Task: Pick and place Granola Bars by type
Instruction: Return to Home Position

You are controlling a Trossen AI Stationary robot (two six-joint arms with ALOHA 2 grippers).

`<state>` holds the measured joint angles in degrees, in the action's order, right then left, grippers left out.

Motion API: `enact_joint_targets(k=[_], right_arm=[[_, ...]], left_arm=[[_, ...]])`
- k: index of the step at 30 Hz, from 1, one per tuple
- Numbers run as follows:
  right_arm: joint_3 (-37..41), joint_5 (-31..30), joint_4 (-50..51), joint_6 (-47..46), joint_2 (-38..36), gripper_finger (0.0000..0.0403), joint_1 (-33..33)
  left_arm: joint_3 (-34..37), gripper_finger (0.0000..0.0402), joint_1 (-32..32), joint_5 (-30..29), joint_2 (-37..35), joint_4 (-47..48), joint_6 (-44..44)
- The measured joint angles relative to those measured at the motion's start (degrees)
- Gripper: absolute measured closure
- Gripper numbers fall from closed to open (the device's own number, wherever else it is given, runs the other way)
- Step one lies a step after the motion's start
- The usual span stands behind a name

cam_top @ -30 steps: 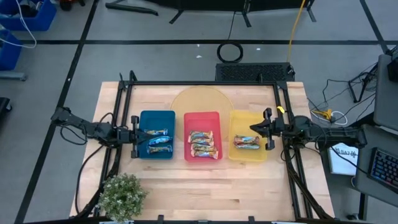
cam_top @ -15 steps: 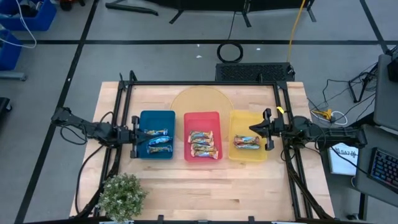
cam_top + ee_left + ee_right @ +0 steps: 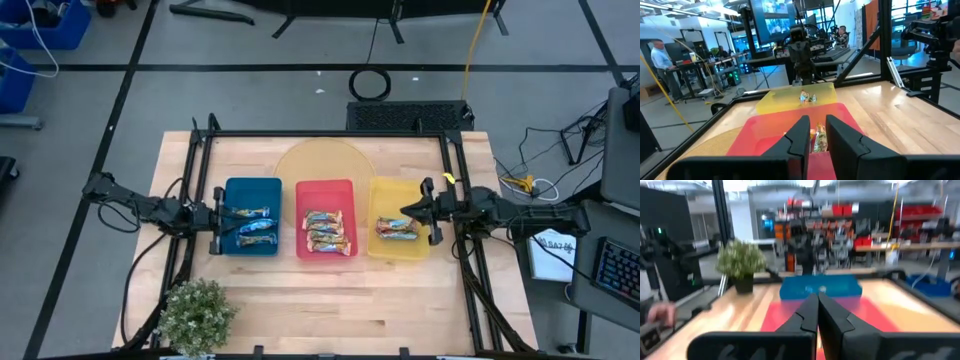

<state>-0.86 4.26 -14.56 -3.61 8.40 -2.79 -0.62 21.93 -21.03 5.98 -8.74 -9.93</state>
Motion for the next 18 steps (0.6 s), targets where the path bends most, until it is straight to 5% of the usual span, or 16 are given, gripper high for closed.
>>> enact_joint_targets(k=[18], right_arm=[[0.0,0.1,-6.2,2.8,0.0,0.04,0.0]], left_arm=[[0.0,0.033,0.0,0.0,0.0,0.0,0.0]])
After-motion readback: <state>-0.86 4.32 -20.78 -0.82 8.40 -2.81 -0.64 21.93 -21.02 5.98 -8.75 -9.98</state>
